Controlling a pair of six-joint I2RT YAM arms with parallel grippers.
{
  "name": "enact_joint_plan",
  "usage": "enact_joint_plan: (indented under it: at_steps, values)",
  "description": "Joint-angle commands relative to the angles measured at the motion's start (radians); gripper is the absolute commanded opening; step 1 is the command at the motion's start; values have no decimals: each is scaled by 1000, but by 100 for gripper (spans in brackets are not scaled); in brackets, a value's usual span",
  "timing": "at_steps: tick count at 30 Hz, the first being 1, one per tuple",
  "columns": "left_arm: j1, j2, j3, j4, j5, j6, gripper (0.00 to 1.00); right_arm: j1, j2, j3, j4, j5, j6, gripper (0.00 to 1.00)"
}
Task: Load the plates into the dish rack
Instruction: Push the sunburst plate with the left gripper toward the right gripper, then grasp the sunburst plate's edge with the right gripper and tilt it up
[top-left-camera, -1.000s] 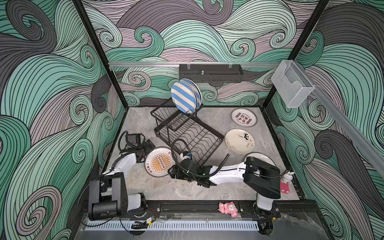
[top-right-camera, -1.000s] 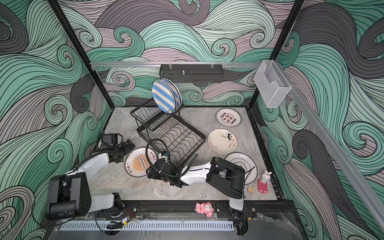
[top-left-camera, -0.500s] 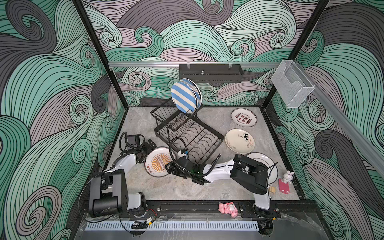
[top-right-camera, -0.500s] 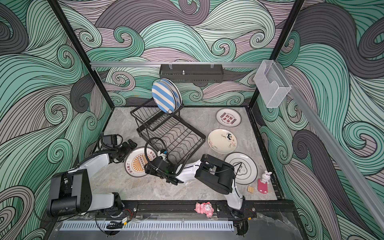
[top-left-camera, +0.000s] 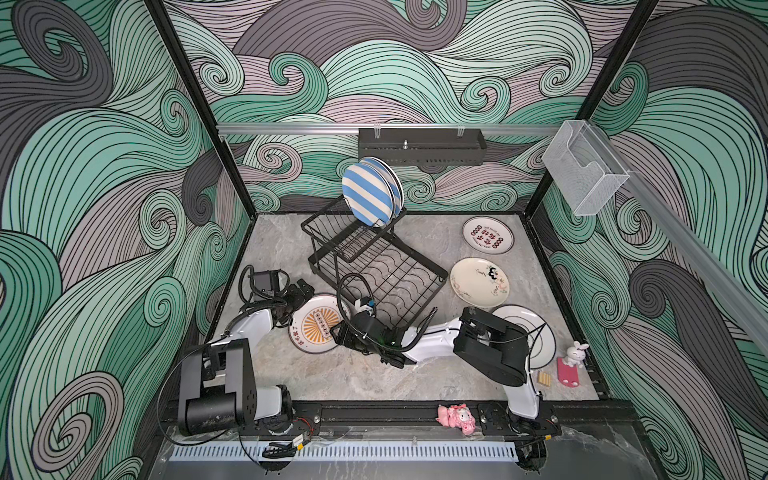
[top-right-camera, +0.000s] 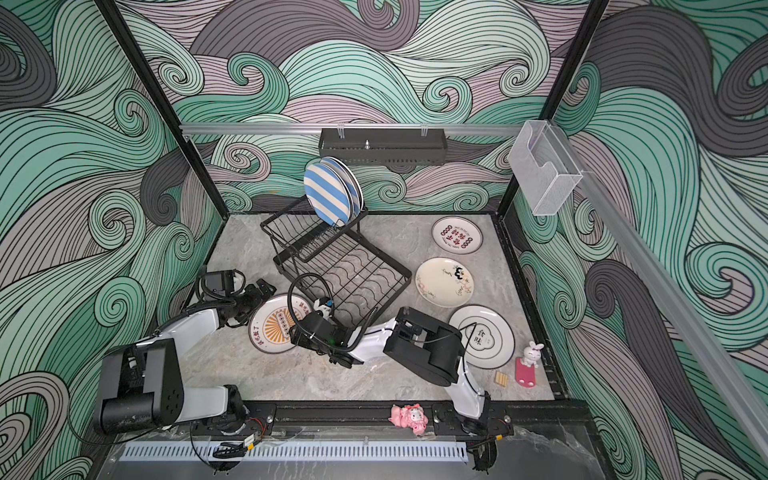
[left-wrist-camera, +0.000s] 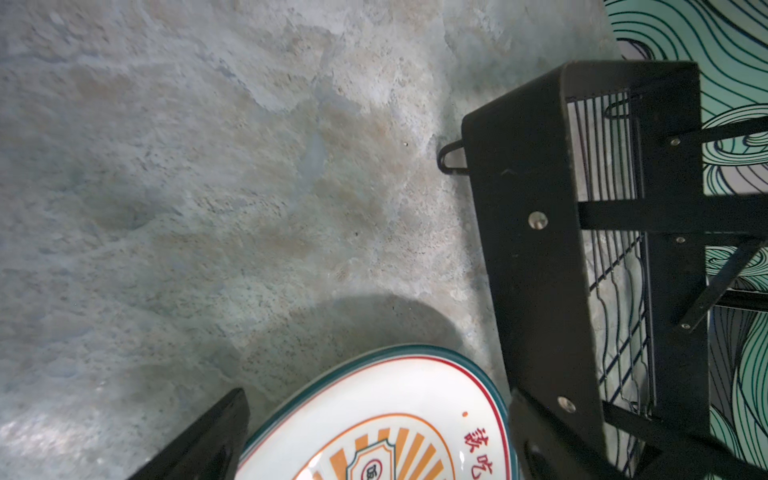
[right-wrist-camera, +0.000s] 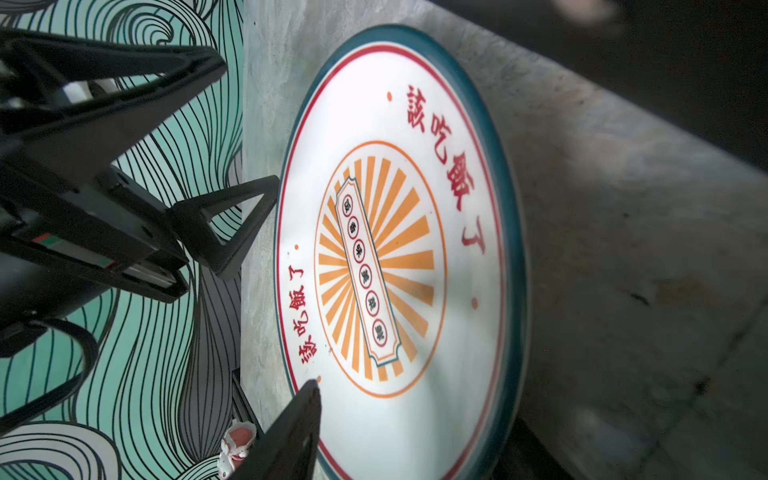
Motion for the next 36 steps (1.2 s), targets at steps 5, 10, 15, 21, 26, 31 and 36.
enact_joint_plan:
  at_steps: [5,10,15,21,26,31,36]
  values:
    - [10,-46,-14,-5,26,-1,99,-12,90,-3,-77,-84,112,37]
    - [10,-44,-14,-3,35,-1,99,-15,110,0,-68,-101,128,19]
    - [10,-66,-19,-21,31,-4,98,-15,98,18,-92,-86,91,8]
    - [11,-123,-10,-71,16,-6,99,-14,66,24,-122,-64,43,0]
    - [13,-229,19,-171,-1,-8,99,-9,17,16,-137,-33,-9,0]
    - [30,-320,108,-329,-4,19,99,4,-46,7,-154,-9,-71,0]
    - [43,-363,163,-396,21,41,99,14,-114,-23,-137,-14,-105,0]
